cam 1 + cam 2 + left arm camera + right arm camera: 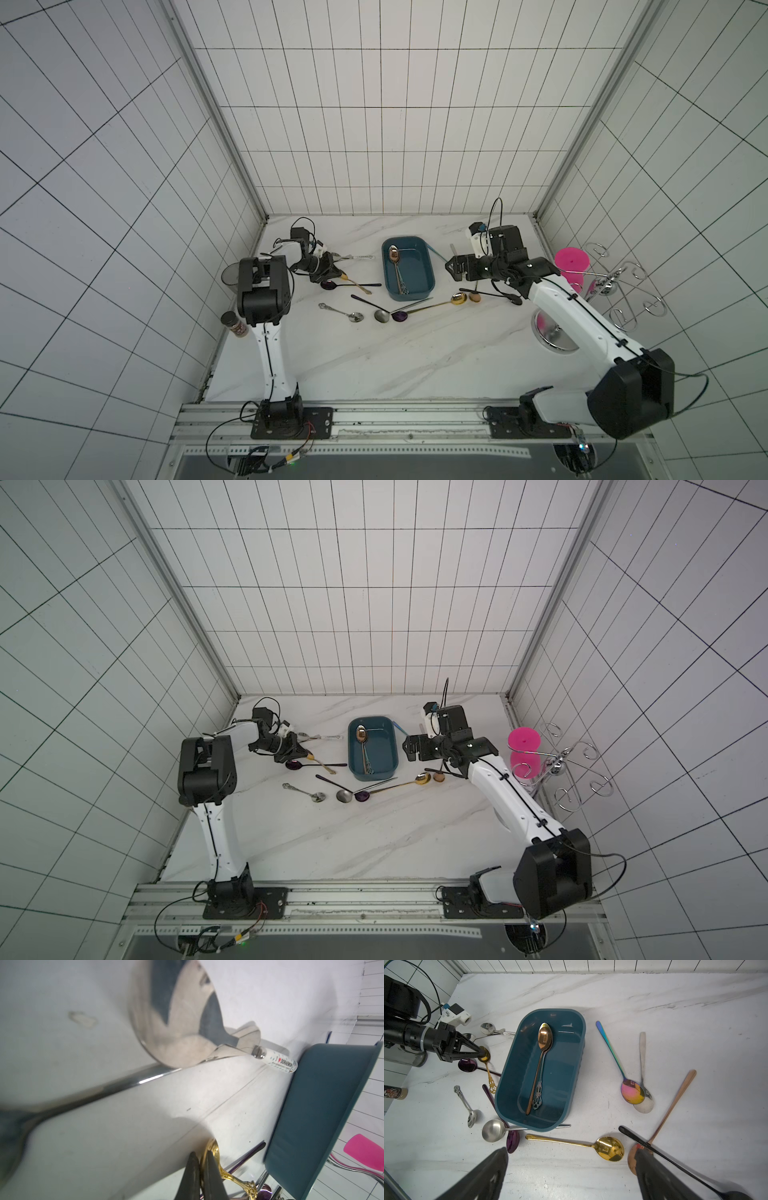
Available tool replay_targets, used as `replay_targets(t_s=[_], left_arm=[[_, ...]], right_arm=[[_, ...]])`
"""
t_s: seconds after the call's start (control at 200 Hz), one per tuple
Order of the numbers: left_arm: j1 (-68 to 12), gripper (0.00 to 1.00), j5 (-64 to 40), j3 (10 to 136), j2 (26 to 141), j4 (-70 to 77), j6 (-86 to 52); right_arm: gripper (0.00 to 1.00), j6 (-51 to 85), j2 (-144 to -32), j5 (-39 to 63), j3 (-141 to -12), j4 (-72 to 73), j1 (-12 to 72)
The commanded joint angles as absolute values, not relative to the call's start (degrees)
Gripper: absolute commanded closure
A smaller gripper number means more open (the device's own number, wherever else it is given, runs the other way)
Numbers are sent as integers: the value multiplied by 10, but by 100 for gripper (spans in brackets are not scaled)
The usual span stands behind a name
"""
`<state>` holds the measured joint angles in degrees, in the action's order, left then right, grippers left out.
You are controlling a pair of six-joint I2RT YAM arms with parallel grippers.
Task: Put the spoon into the storage box
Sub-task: Pick up the spoon from the center of the board.
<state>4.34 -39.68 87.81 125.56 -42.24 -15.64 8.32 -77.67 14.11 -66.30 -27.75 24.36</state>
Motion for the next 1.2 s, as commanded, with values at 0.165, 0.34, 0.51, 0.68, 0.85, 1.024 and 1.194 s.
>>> replay_targets(t_s=[0.165, 0.34, 0.51, 0.68, 0.85, 1.024, 1.194], left_arm=[[47, 100, -399, 875, 1235, -419, -141], [50, 100, -392, 859, 1160, -409, -134], [48, 100, -412, 840, 1080, -392, -118], [43, 100, -455, 832, 1025, -390, -83], [14, 100, -487, 836, 997, -407, -42], [-35, 100, -489, 854, 984, -453, 32], [-71, 100, -503, 867, 980, -475, 73]], right_arm=[[1, 77, -777, 138, -679, -288, 243], [5, 81, -790, 171, -694, -292, 244], [7, 82, -827, 206, -739, -316, 267], [6, 86, -882, 251, -812, -353, 308], [10, 120, -941, 309, -872, -361, 336], [16, 183, -998, 387, -927, -359, 349], [25, 241, -1036, 459, -953, -343, 357]])
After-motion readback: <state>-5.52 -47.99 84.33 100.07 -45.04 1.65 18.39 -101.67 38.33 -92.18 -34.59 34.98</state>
